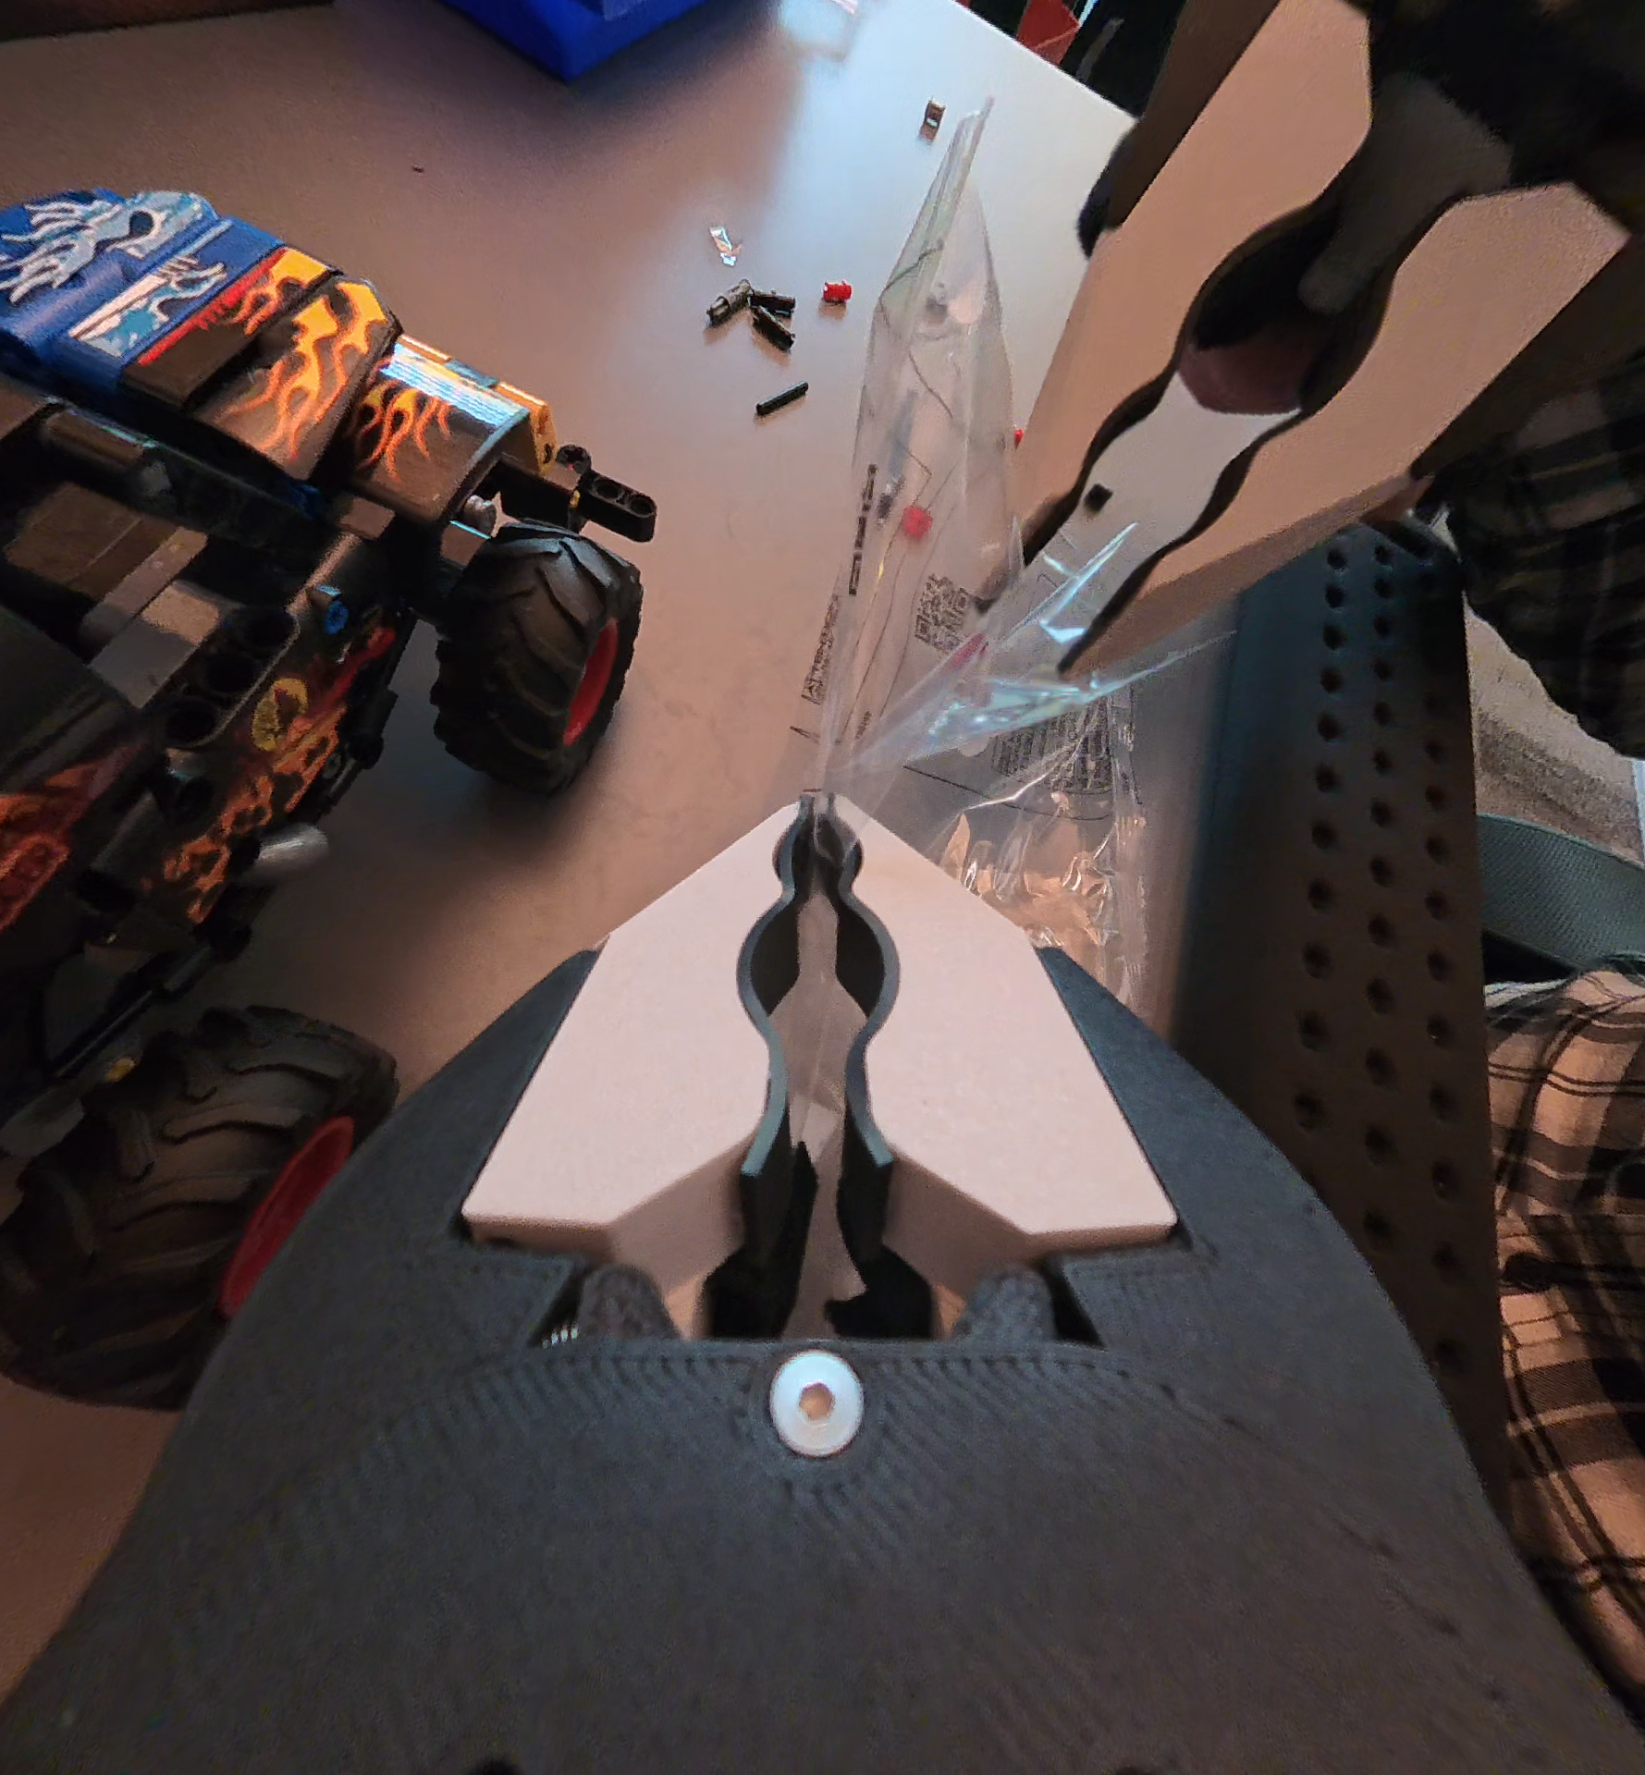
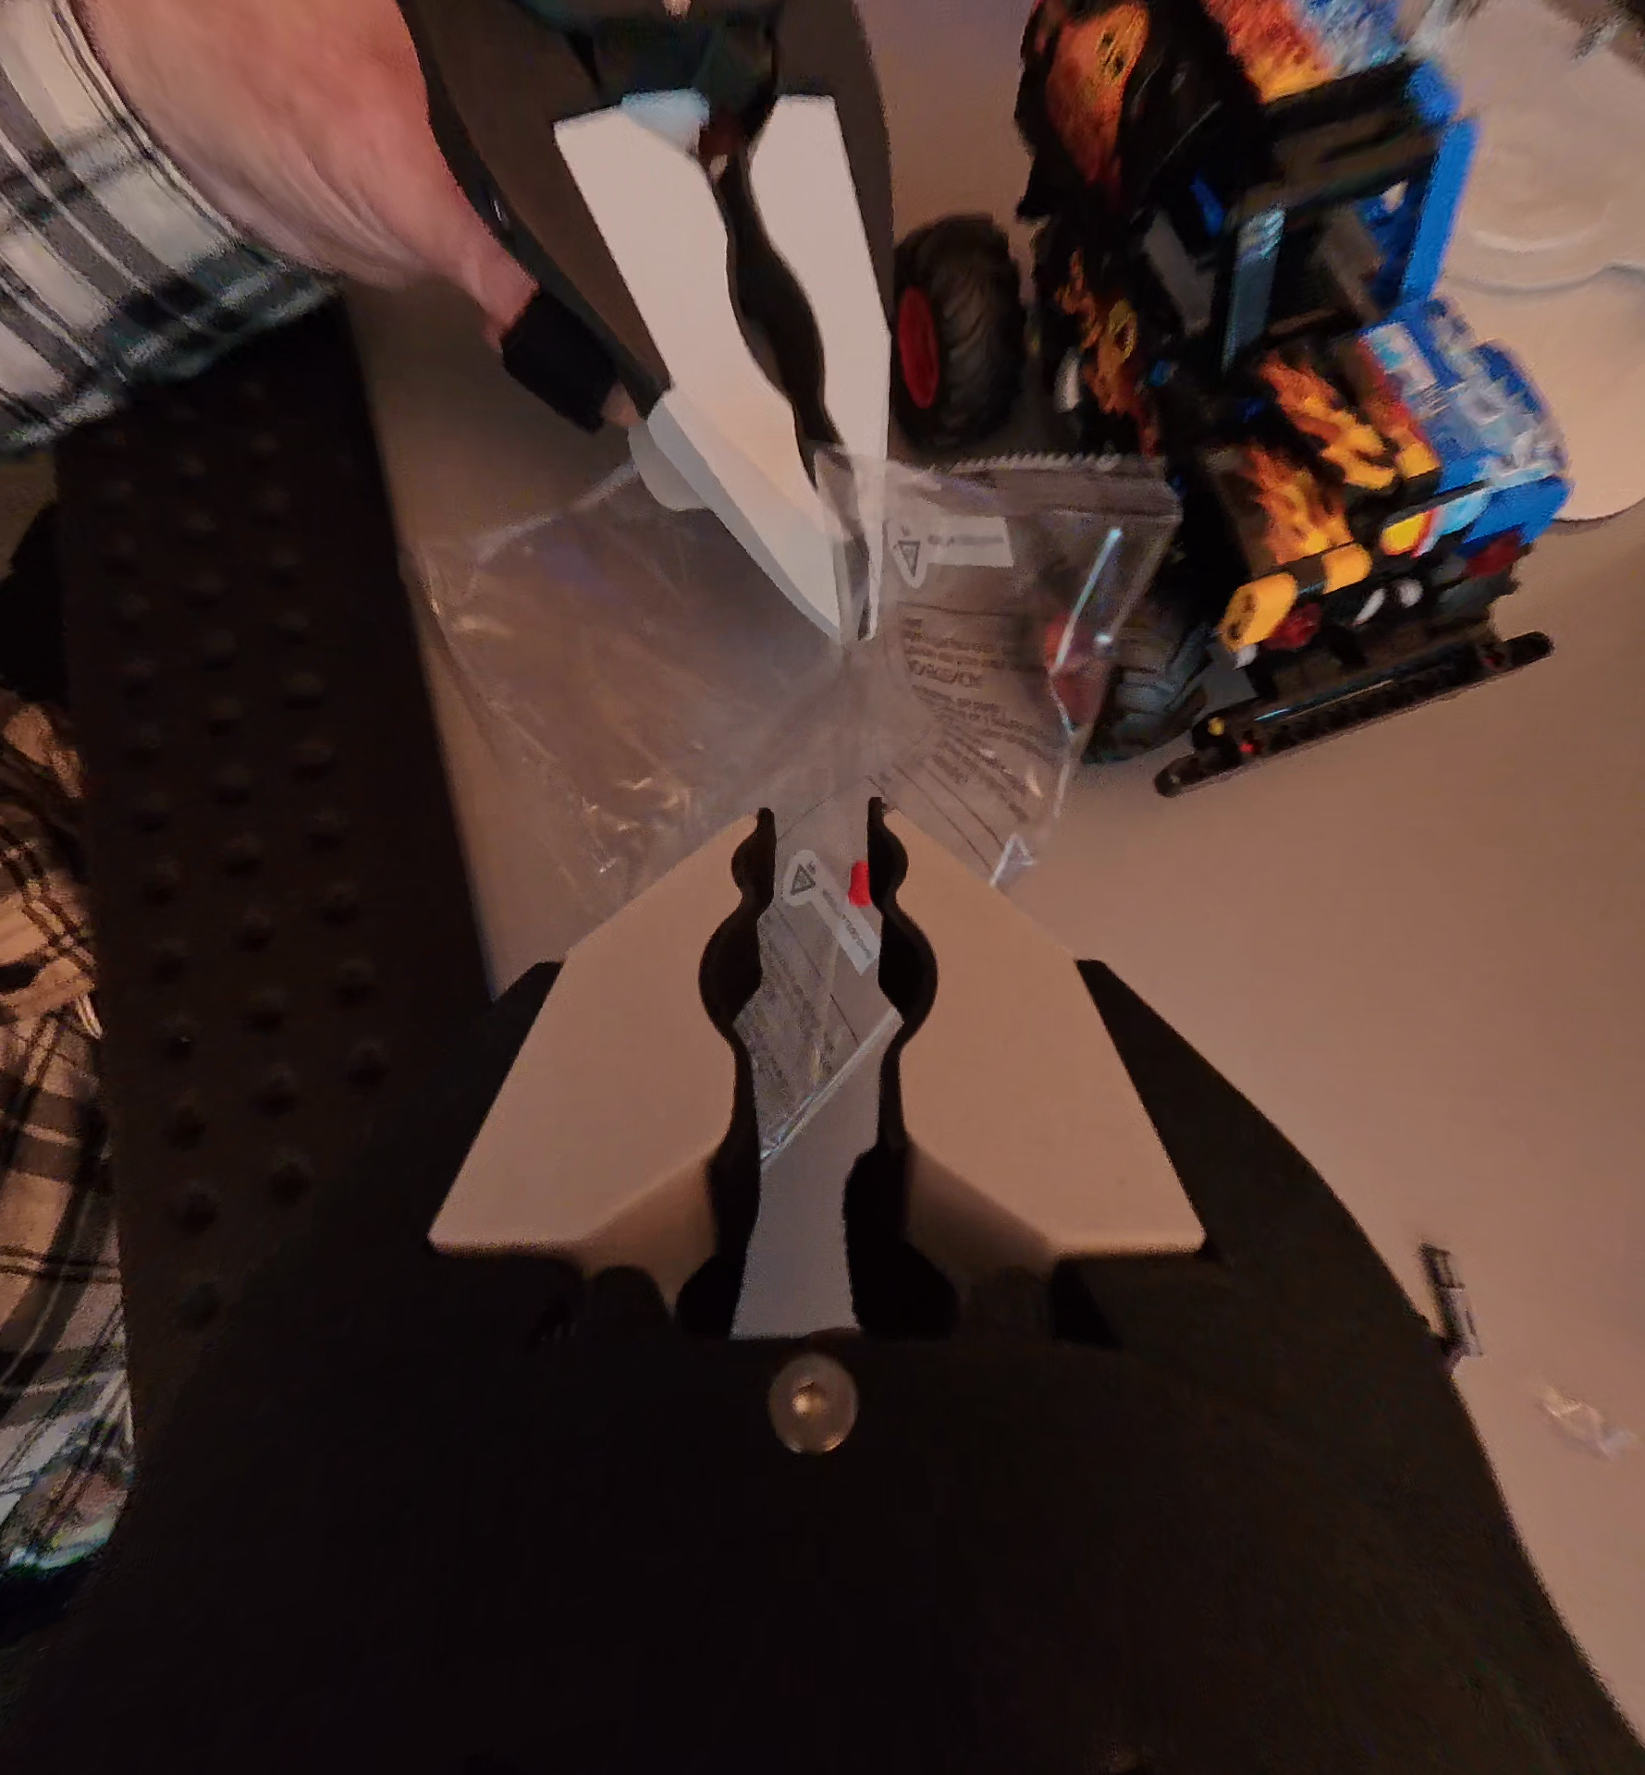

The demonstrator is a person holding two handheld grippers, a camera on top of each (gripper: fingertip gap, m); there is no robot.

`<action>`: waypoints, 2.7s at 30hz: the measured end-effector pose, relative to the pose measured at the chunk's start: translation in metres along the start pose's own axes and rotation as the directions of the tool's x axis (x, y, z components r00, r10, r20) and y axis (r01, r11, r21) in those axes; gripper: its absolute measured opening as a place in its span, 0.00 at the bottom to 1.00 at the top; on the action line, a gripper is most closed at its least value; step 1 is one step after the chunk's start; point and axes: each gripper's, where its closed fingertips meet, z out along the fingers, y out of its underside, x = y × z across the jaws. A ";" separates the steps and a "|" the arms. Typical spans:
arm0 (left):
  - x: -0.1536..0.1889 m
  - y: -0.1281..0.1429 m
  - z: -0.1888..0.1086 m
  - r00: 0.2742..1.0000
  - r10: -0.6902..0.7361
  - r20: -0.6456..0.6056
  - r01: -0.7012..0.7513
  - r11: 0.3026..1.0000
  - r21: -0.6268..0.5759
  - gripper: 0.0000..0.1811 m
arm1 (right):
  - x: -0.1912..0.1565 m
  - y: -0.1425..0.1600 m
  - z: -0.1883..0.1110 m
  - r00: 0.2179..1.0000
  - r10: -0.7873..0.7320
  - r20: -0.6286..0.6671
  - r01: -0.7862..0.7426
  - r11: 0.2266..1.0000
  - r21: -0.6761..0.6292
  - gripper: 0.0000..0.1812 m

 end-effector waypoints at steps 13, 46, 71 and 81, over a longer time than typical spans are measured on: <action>-0.003 -0.004 -0.003 0.998 -0.064 -0.030 0.065 0.997 0.038 0.00 | 0.075 0.054 -0.075 0.970 0.119 -0.213 -0.121 0.993 0.001 0.09; -0.005 -0.001 -0.002 0.996 -0.080 -0.024 0.081 0.996 0.026 0.00 | 0.047 0.107 -0.025 0.947 0.200 -0.250 -0.261 0.935 -0.241 0.14; -0.004 0.000 0.000 0.997 -0.078 -0.023 0.079 0.997 0.015 0.00 | -0.015 0.026 -0.069 0.968 -0.219 -0.120 0.171 0.931 -0.323 0.02; -0.001 0.001 0.002 0.998 -0.053 -0.019 0.053 0.999 0.001 0.00 | 0.004 0.015 -0.022 0.911 -0.411 -0.040 0.340 0.801 -0.493 0.02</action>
